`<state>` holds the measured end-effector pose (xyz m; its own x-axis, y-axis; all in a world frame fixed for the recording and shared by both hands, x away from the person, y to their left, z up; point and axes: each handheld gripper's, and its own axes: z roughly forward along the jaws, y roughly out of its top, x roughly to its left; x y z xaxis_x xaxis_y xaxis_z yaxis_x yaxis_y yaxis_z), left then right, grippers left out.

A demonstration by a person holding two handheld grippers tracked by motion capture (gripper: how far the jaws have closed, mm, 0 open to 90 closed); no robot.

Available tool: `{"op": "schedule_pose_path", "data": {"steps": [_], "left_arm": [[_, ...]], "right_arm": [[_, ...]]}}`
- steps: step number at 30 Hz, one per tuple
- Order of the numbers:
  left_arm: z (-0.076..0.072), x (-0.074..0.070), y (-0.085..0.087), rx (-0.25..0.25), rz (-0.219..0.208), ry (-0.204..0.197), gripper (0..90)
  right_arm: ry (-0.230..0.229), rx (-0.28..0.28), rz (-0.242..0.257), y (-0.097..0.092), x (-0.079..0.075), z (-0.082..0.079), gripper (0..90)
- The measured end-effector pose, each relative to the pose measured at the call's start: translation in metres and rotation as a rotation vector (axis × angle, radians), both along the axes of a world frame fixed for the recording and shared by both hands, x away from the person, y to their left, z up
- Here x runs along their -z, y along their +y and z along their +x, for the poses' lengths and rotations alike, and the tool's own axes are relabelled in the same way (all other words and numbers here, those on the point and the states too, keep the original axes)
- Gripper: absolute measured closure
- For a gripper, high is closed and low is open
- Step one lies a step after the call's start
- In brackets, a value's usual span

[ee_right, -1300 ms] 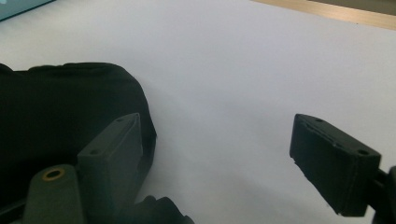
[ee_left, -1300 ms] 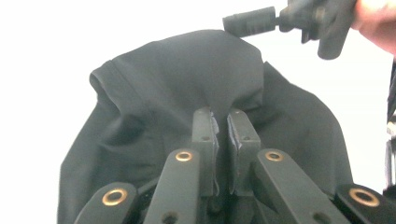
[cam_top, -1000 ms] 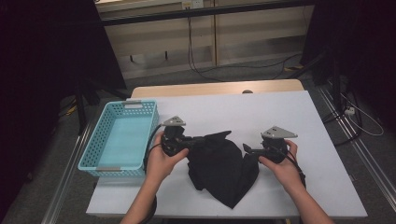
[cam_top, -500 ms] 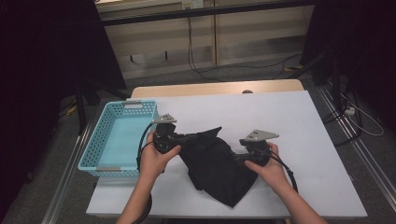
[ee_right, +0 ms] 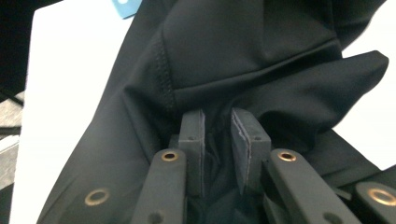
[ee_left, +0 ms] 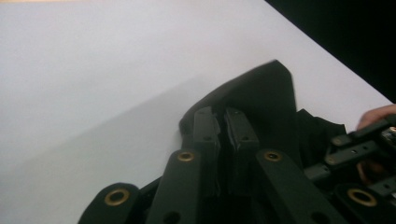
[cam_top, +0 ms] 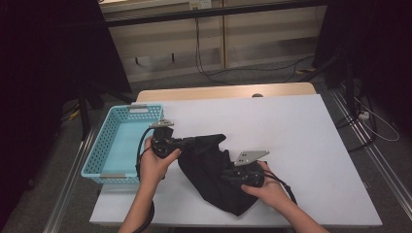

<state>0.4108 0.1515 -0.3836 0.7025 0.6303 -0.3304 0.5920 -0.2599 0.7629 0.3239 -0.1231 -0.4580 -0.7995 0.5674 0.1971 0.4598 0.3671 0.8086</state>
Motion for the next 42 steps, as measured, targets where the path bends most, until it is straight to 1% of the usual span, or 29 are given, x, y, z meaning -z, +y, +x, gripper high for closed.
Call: {"op": "schedule_pose_path", "data": {"steps": [2, 4, 5, 7, 9, 10, 11, 12, 13, 15, 18, 20, 21, 23, 24, 25, 26, 27, 28, 30, 32, 33, 35, 37, 38, 39, 40, 41, 42], "left_arm": [[0.0, 0.001, 0.0, -0.014, 0.011, -0.007, 84.9], [0.0, 0.002, 0.0, -0.024, 0.015, -0.018, 82.7], [0.0, 0.002, 0.0, -0.027, 0.003, -0.016, 79.6], [0.0, 0.001, -0.002, -0.031, 0.002, -0.039, 64.7], [0.0, 0.0, -0.005, -0.051, 0.01, -0.074, 51.5], [0.0, 0.0, -0.007, -0.049, 0.002, -0.077, 43.6], [0.0, 0.001, -0.009, -0.041, -0.005, -0.073, 39.7], [-0.001, 0.003, -0.012, -0.034, 0.0, -0.073, 38.0], [0.0, 0.005, -0.016, -0.027, 0.012, -0.078, 34.9], [0.0, 0.012, -0.024, -0.018, 0.038, -0.062, 29.1], [0.001, 0.024, -0.034, -0.005, 0.089, -0.054, 25.8], [0.002, 0.033, -0.038, -0.008, 0.108, -0.043, 24.7], [0.003, 0.038, -0.04, -0.006, 0.116, -0.019, 26.6], [0.004, 0.044, -0.041, -0.017, 0.152, -0.003, 33.7], [0.004, 0.046, -0.04, -0.009, 0.155, 0.022, 41.7], [0.005, 0.048, -0.039, -0.002, 0.144, 0.043, 54.8], [0.006, 0.048, -0.039, -0.02, 0.142, 0.043, 61.2], [0.006, 0.047, -0.037, -0.011, 0.147, 0.049, 69.1], [0.007, 0.046, -0.036, -0.009, 0.127, 0.054, 81.3], [0.008, 0.04, -0.034, -0.001, 0.119, 0.038, 83.2], [0.007, 0.034, -0.034, 0.001, 0.083, 0.011, 84.2], [0.007, 0.031, -0.034, 0.001, 0.075, -0.001, 84.4], [0.005, 0.023, -0.034, 0.017, 0.042, -0.033, 84.7], [0.003, 0.016, -0.036, 0.037, 0.026, -0.053, 84.8], [0.002, 0.014, -0.038, 0.056, 0.02, -0.06, 84.8], [0.001, 0.011, -0.039, 0.072, 0.015, -0.067, 84.8], [-0.001, 0.009, -0.041, 0.085, 0.018, -0.073, 84.8], [-0.002, 0.008, -0.044, 0.098, 0.009, -0.076, 84.7], [-0.003, 0.007, -0.047, 0.112, -0.001, -0.082, 84.7]], "right_arm": [[0.001, -0.029, -0.003, 0.002, -0.001, -0.003, 76.7], [-0.006, -0.039, -0.012, 0.004, -0.002, -0.004, 76.7], [-0.009, -0.039, -0.014, 0.004, -0.002, -0.005, 76.5], [-0.013, -0.037, -0.012, 0.004, -0.002, -0.005, 75.0], [-0.017, -0.039, -0.007, 0.004, -0.003, -0.005, 74.8], [-0.018, -0.042, -0.005, 0.004, -0.003, -0.005, 74.8], [-0.018, -0.042, -0.008, 0.005, -0.003, -0.005, 74.9], [-0.023, -0.05, -0.012, 0.006, -0.003, -0.006, 75.1], [-0.022, -0.056, -0.012, 0.007, -0.003, -0.006, 75.1], [-0.022, -0.063, -0.014, 0.008, -0.003, -0.007, 76.0], [-0.016, -0.075, -0.016, 0.008, -0.003, -0.008, 76.3], [-0.02, -0.08, -0.019, 0.008, -0.004, -0.009, 76.0], [-0.023, -0.08, -0.019, 0.008, -0.004, -0.01, 75.4], [-0.026, -0.075, -0.02, 0.007, -0.005, -0.01, 74.3], [-0.027, -0.075, -0.022, 0.006, -0.005, -0.01, 74.1], [-0.027, -0.074, -0.022, 0.005, -0.006, -0.01, 74.1], [-0.028, -0.074, -0.024, 0.004, -0.006, -0.01, 74.3], [-0.028, -0.076, -0.026, 0.004, -0.006, -0.011, 74.7], [-0.027, -0.079, -0.024, 0.003, -0.006, -0.011, 75.5], [-0.026, -0.089, -0.023, 0.002, -0.007, -0.012, 77.8], [-0.018, -0.102, -0.012, 0.002, -0.007, -0.013, 79.9], [-0.019, -0.108, -0.013, 0.002, -0.008, -0.013, 80.3], [-0.013, -0.117, -0.003, 0.002, -0.009, -0.014, 80.5], [-0.021, -0.117, -0.004, 0.0, -0.011, -0.014, 77.5], [-0.05, -0.108, -0.023, -0.002, -0.014, -0.014, 71.7], [-0.068, -0.086, -0.023, -0.005, -0.018, -0.013, 65.5], [-0.083, -0.056, -0.018, -0.009, -0.021, -0.011, 61.4], [-0.103, -0.023, -0.015, -0.014, -0.025, -0.008, 58.9], [-0.135, 0.053, -0.002, -0.026, -0.032, -0.002, 51.0]]}}
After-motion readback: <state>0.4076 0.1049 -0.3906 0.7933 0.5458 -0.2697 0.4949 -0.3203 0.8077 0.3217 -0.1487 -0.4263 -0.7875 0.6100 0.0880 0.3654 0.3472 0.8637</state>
